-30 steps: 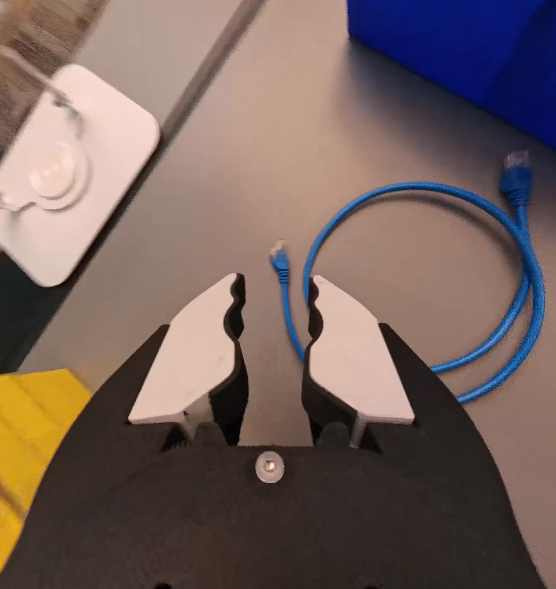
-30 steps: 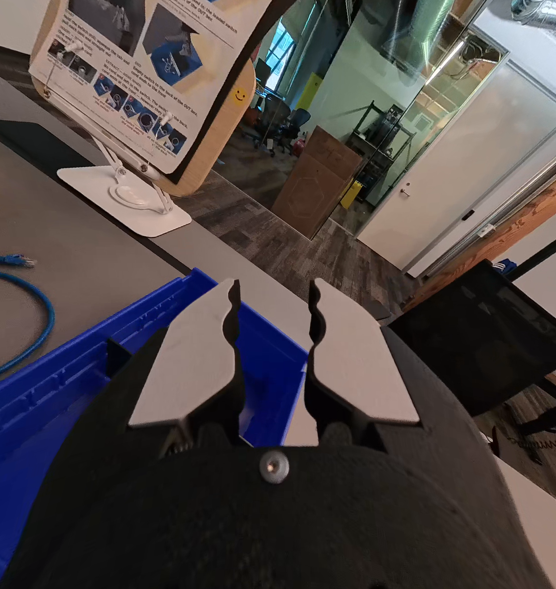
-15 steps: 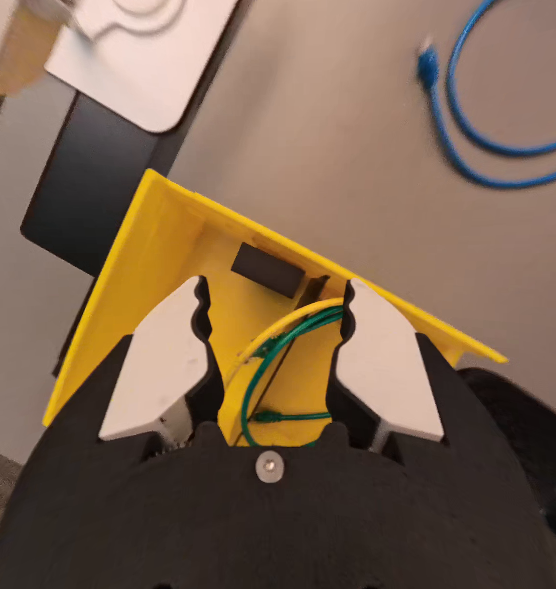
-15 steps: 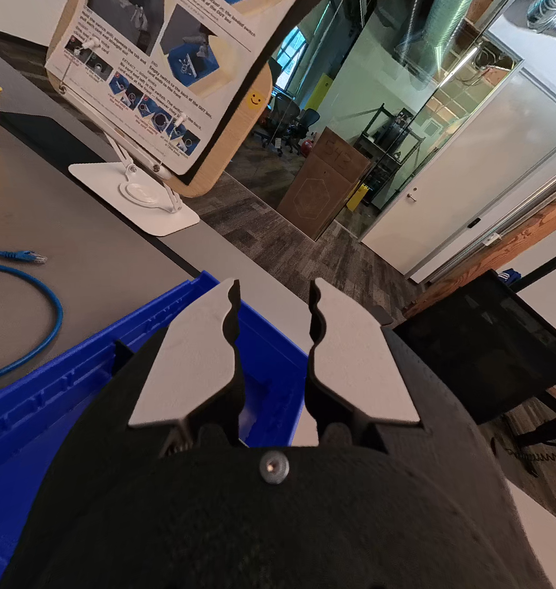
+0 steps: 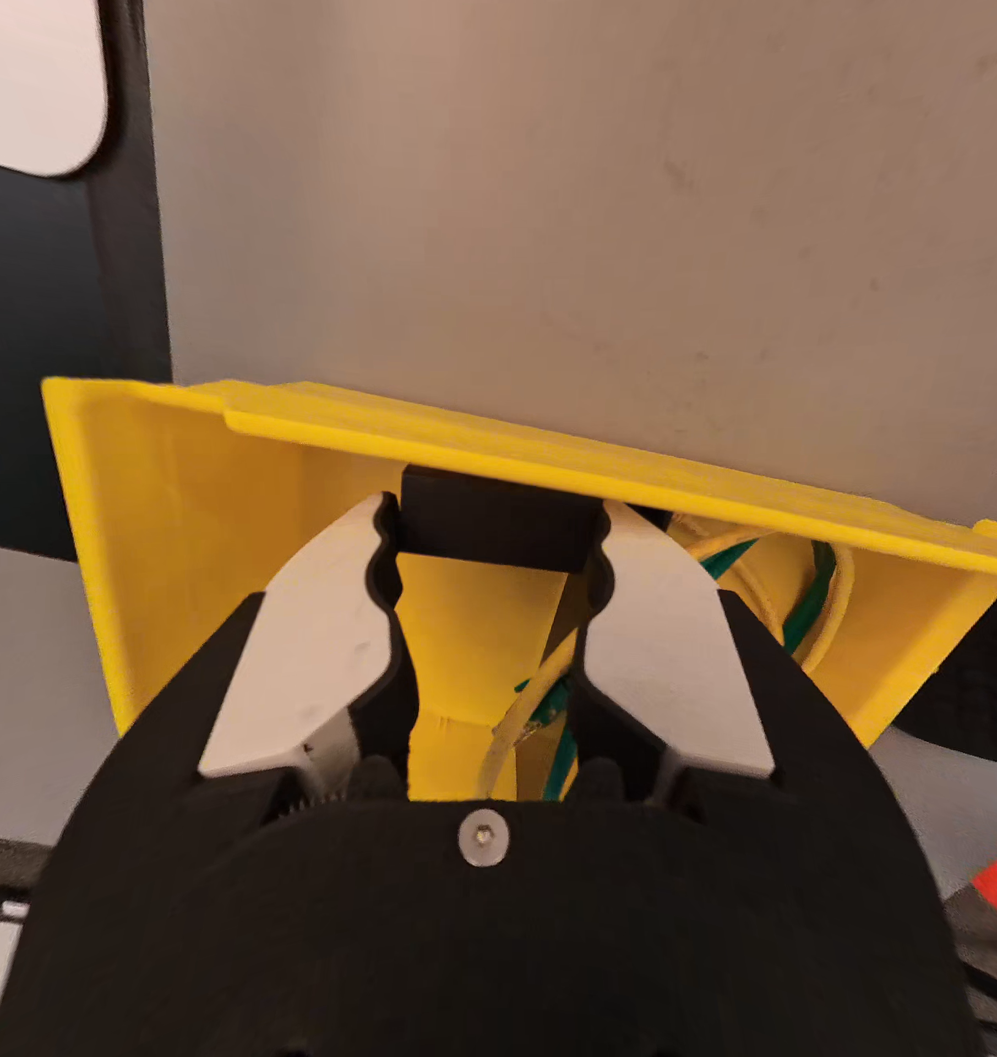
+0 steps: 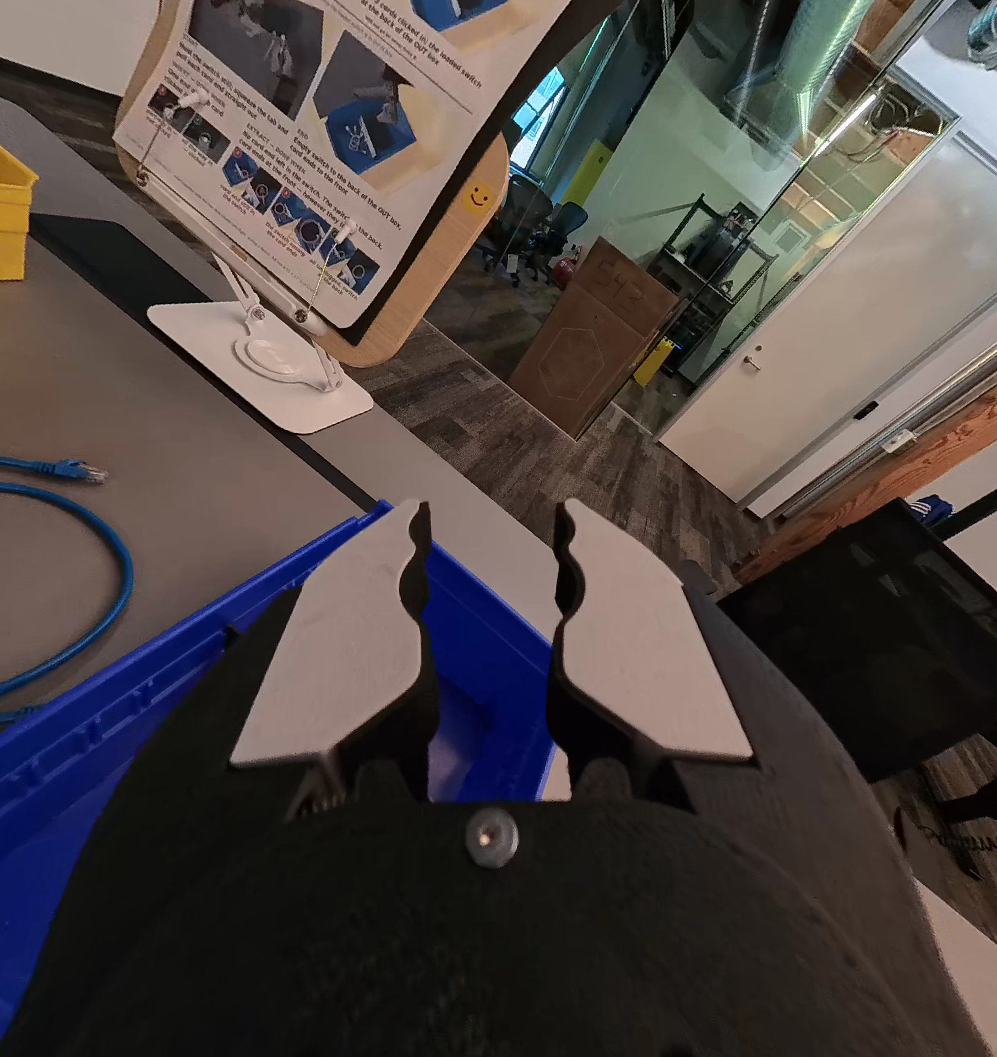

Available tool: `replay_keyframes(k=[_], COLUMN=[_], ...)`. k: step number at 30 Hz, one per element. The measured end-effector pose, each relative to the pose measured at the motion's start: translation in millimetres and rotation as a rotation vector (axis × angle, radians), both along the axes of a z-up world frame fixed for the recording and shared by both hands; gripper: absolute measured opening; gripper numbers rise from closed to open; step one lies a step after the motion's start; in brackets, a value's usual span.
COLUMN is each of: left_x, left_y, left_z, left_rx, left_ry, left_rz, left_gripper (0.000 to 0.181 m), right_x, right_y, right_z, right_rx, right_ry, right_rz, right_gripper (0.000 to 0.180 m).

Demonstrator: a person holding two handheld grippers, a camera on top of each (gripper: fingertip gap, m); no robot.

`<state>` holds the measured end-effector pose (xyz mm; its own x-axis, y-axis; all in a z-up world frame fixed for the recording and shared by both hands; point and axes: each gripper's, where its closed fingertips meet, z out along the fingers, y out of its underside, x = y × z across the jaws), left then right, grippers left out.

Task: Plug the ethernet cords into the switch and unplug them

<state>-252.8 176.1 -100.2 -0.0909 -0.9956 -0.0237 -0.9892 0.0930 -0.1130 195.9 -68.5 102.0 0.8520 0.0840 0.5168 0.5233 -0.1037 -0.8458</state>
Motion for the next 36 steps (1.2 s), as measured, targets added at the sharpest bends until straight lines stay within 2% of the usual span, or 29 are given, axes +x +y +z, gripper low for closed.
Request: replay_keyframes(k=[5,12,16,19,22,24,27,29,31,34,35,36], left_x=[0.5,-1.3,18.7,44.2,77.4,101.9,134.0,152.9,170.5,194.5,202.2,209.7], left_y=[12.1,20.7,-13.4,-53.2,-78.5,-83.6,-95.0,-102.5,-112.4,-130.9,-138.4,-148.7], left_z=[16.4,106.5,165.3,191.5,201.2,204.9,202.7,195.2,187.1,181.4,181.8,184.0], left_rx=[-0.01,-0.035,-0.098,-0.18,-0.183,-0.206,-0.28,-0.287,-0.294,-0.318,-0.338,-0.375], left_ry=[-0.067,-0.328,-0.537,-0.64,-0.714,-0.784,-0.843,-0.832,-0.807,-0.791,-0.798,-0.805], left_rz=[0.113,0.281,0.219,0.176,0.218,0.376,0.522,0.558,0.568,0.547,0.537,0.513], left_gripper=[0.062,0.062,0.062,0.062,0.061,0.061,0.061,0.061,0.061,0.061,0.061,0.062], right_x=[-3.8,-5.8,-13.9,-30.8,-72.9,-114.3,-193.6,-237.6,-255.7,-253.4,-252.6,-248.3], right_y=[5.8,5.3,5.3,10.3,25.3,40.1,56.9,64.7,77.8,96.0,100.2,105.0], right_z=[-6.3,-3.6,2.0,6.9,13.9,20.4,32.2,24.4,5.4,-18.7,-27.3,-34.4], right_rx=[-0.033,-0.024,-0.004,0.014,0.04,0.073,0.143,0.124,0.098,0.081,0.053,0.03], right_ry=[-0.019,-0.016,-0.014,-0.003,0.047,0.081,0.267,0.369,0.324,0.188,0.163,0.148], right_rz=[0.005,0.014,0.041,0.097,0.227,0.319,0.494,0.568,0.514,0.379,0.362,0.329], right_gripper=[0.043,0.042,0.042,0.042,0.042,0.043,0.05,0.056,0.059,0.06,0.058,0.049])
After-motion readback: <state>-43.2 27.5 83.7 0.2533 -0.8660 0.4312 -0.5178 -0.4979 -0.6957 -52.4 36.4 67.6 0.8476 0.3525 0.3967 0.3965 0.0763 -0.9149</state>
